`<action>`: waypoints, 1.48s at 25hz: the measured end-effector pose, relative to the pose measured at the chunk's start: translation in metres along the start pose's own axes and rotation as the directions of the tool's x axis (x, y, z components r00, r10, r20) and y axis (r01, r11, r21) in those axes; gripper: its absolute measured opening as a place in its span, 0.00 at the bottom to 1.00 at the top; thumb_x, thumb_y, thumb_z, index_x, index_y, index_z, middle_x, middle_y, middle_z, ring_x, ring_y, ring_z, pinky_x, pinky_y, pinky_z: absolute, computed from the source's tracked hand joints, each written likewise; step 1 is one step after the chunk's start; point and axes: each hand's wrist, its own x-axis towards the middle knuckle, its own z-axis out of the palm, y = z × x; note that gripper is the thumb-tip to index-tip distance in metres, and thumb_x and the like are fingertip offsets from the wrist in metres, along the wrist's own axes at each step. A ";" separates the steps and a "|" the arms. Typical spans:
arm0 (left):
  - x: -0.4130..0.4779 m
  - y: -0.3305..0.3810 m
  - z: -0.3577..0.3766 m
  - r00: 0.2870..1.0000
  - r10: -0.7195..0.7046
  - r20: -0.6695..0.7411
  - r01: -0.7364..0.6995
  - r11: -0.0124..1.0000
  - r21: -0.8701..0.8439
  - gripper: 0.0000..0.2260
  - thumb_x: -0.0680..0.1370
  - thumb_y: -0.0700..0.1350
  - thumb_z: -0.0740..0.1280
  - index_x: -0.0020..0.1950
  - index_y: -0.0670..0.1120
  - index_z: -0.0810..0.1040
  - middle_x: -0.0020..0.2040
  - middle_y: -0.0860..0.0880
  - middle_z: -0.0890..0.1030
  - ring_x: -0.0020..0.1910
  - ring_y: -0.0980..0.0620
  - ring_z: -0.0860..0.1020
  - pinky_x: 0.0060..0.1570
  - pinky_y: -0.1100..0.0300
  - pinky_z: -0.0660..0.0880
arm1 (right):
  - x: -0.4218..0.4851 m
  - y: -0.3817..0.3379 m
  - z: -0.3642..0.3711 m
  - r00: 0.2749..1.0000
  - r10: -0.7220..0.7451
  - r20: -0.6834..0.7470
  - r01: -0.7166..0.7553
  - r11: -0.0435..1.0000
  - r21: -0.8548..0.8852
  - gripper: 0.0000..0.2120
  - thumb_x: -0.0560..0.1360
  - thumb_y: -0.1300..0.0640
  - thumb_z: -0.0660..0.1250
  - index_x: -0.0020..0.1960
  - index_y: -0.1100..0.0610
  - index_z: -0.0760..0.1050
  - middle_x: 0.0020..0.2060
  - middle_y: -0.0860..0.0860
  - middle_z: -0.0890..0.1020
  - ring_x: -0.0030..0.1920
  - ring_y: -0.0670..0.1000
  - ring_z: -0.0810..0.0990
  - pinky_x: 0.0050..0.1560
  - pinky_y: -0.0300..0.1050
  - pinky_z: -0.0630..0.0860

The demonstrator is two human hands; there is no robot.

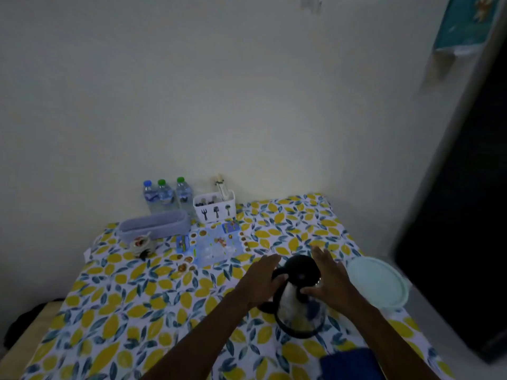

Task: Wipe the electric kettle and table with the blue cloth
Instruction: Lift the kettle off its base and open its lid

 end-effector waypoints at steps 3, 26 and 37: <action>0.006 -0.005 0.025 0.999 -0.030 -0.021 0.027 0.995 -0.095 0.27 0.82 0.53 0.59 0.77 0.46 0.55 0.78 0.45 0.59 0.76 0.44 0.59 0.74 0.48 0.60 | 0.002 0.008 0.017 0.995 0.096 0.019 -0.096 0.995 0.000 0.55 0.68 0.37 0.71 0.77 0.56 0.38 0.78 0.53 0.43 0.77 0.54 0.40 0.75 0.58 0.45; -0.033 -0.026 0.051 0.929 -0.209 -0.305 0.012 0.841 -0.540 0.11 0.78 0.50 0.68 0.56 0.61 0.71 0.53 0.58 0.75 0.51 0.65 0.75 0.46 0.72 0.71 | -0.031 -0.014 0.029 0.987 0.014 -0.159 0.029 0.964 0.264 0.56 0.61 0.50 0.80 0.76 0.48 0.46 0.75 0.47 0.54 0.76 0.47 0.50 0.74 0.48 0.55; -0.130 -0.089 0.017 0.909 -0.331 -0.254 0.145 0.821 -0.552 0.17 0.72 0.59 0.68 0.57 0.53 0.74 0.51 0.53 0.79 0.47 0.59 0.78 0.44 0.61 0.73 | -0.056 -0.083 0.094 0.988 -0.147 -0.043 0.153 0.954 0.259 0.51 0.66 0.44 0.76 0.75 0.44 0.44 0.75 0.43 0.52 0.76 0.47 0.52 0.74 0.50 0.58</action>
